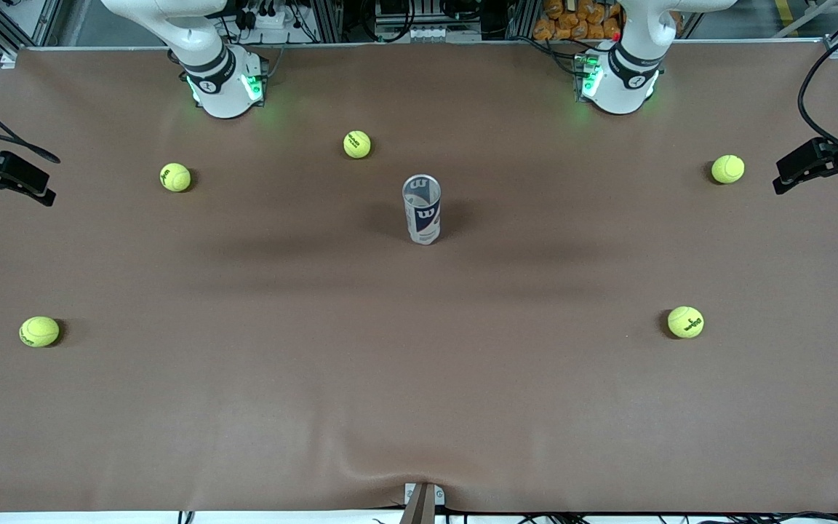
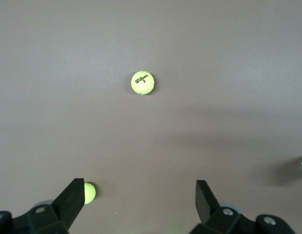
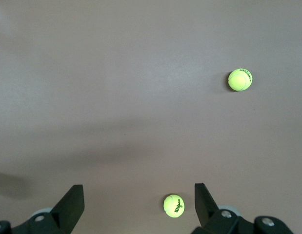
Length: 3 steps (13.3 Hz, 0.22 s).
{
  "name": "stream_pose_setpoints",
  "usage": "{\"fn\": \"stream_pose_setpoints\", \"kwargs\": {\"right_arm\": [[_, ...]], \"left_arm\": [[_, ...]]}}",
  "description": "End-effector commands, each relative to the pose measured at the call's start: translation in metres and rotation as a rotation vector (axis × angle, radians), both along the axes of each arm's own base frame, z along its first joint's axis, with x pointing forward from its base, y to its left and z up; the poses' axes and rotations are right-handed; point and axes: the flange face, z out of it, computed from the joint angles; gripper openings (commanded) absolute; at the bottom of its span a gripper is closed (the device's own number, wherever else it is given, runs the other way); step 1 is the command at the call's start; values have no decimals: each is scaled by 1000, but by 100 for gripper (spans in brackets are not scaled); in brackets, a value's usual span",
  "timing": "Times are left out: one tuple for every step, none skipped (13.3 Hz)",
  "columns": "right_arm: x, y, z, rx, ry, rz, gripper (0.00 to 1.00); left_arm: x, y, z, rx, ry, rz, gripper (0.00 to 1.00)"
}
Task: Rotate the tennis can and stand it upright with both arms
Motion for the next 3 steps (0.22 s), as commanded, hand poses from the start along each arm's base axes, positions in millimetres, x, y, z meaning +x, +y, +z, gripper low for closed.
{"fn": "stream_pose_setpoints", "kwargs": {"right_arm": [[-5,2,8,14,-11,4,100],[-4,3,7,14,-11,7,100],[-4,4,7,14,-16,9,100]], "left_arm": [[-1,-1,2,-13,10,-7,100],[-2,-1,3,-15,8,-7,100],[-1,-1,2,-13,10,-7,100]]}}
